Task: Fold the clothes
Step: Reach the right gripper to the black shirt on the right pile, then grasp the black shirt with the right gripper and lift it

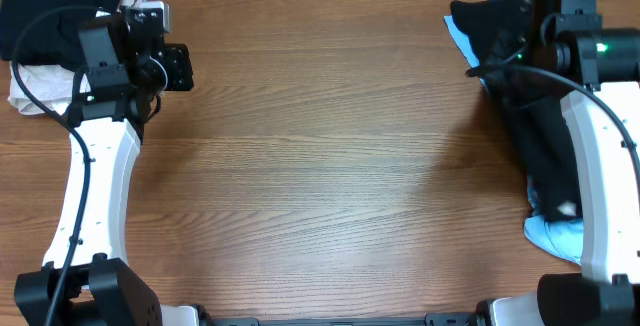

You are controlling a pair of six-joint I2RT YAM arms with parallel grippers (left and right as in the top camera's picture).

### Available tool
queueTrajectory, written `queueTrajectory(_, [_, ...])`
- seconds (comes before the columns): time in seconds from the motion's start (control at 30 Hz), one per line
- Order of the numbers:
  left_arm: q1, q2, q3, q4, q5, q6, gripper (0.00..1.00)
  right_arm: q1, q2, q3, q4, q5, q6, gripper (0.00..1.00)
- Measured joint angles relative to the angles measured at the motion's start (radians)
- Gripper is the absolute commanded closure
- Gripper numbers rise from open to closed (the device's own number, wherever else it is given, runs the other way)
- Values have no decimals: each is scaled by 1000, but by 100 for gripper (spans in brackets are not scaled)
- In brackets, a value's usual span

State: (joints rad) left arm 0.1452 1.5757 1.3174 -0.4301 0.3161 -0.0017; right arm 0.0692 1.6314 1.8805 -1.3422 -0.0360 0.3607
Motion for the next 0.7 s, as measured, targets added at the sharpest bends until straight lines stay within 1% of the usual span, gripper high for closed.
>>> queueTrajectory(0.17, [23, 0, 60, -47, -4, 0, 96, 184, -1, 98, -26, -25, -29, 96])
queueTrajectory(0.33, [78, 0, 107, -85, -6, 0, 95, 393, 0, 105, -19, -56, -32, 96])
queueTrajectory(0.53, [139, 0, 115, -94, -7, 0, 93, 657, 17, 105, 21, -75, -12, 96])
queueTrajectory(0.57, [145, 0, 115, -95, -8, 0, 93, 666, 19, 105, 24, -77, -13, 96])
queueTrajectory(0.7, [150, 0, 115, -97, -10, 0, 93, 782, 44, 105, 52, -116, -2, 96])
